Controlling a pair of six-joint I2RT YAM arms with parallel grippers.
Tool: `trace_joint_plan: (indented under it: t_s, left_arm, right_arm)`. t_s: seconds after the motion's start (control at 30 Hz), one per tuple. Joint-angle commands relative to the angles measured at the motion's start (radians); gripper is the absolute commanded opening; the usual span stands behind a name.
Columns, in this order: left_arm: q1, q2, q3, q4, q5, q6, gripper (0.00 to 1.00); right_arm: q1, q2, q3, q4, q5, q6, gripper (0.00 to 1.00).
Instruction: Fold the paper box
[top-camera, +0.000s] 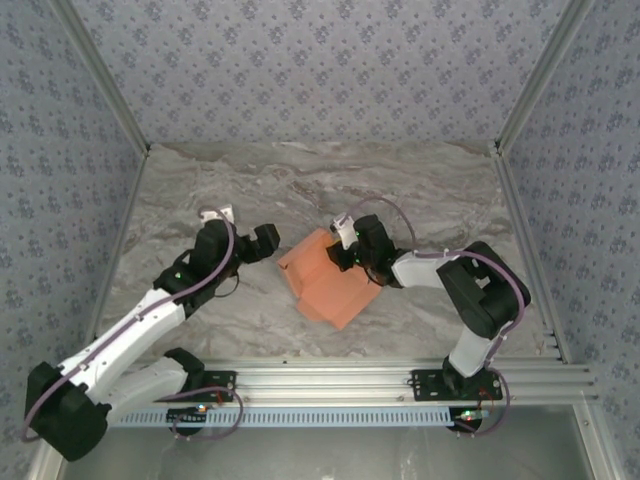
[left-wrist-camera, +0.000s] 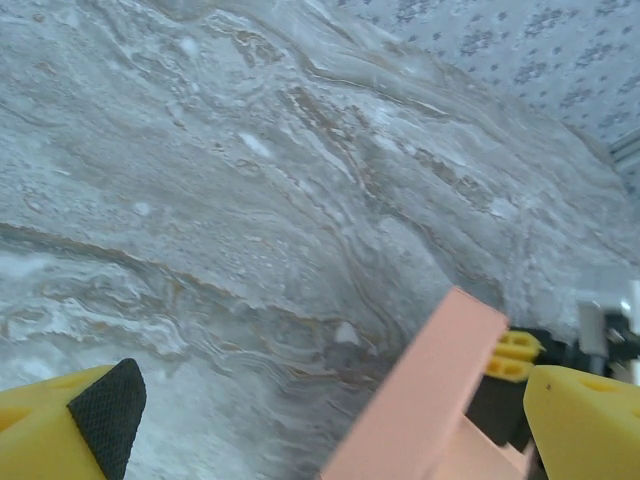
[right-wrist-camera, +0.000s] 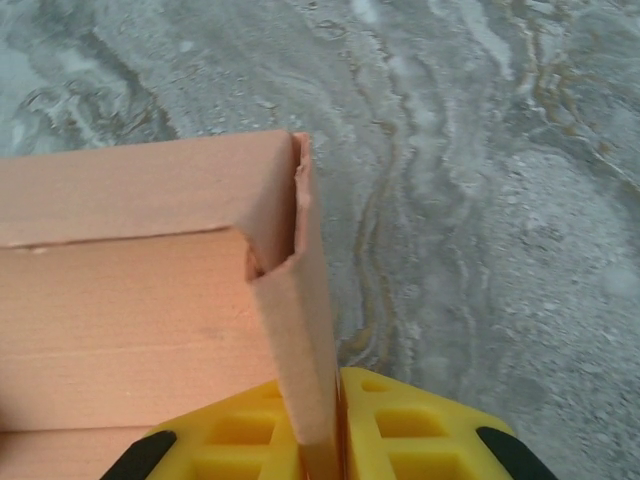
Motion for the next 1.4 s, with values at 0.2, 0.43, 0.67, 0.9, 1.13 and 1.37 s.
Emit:
trace_joint_plan:
  t_s: [0.2, 0.43, 0.67, 0.9, 1.13, 1.37]
  left_arm:
    - [0.028, 0.247, 0.05, 0.13, 0.267, 0.238, 0.96]
    - [0.027, 0.373, 0.065, 0.179, 0.285, 0.219, 0.96]
    - [0.022, 0.433, 0.053, 0.202, 0.276, 0.22, 0.92]
    - [0.019, 0.47, 0.081, 0.167, 0.263, 0.25, 0.9]
    - [0.007, 0.49, 0.084, 0.162, 0.269, 0.25, 0.89]
    - [-0.005, 0.502, 0.083, 0.16, 0.268, 0.235, 0.88]
  right_arm:
    - [0.066, 0.046, 0.0, 0.116, 0.048, -0.076, 0.15]
    - [0.121, 0.079, -0.038, 0.222, 0.127, -0.129, 0.18]
    - [0.145, 0.085, -0.064, 0.287, 0.182, -0.138, 0.21]
    - [0.153, 0.09, -0.076, 0.335, 0.215, -0.137, 0.32]
    - [0.154, 0.112, -0.078, 0.371, 0.278, -0.135, 0.19]
    - [0.167, 0.174, -0.095, 0.432, 0.4, -0.095, 0.09]
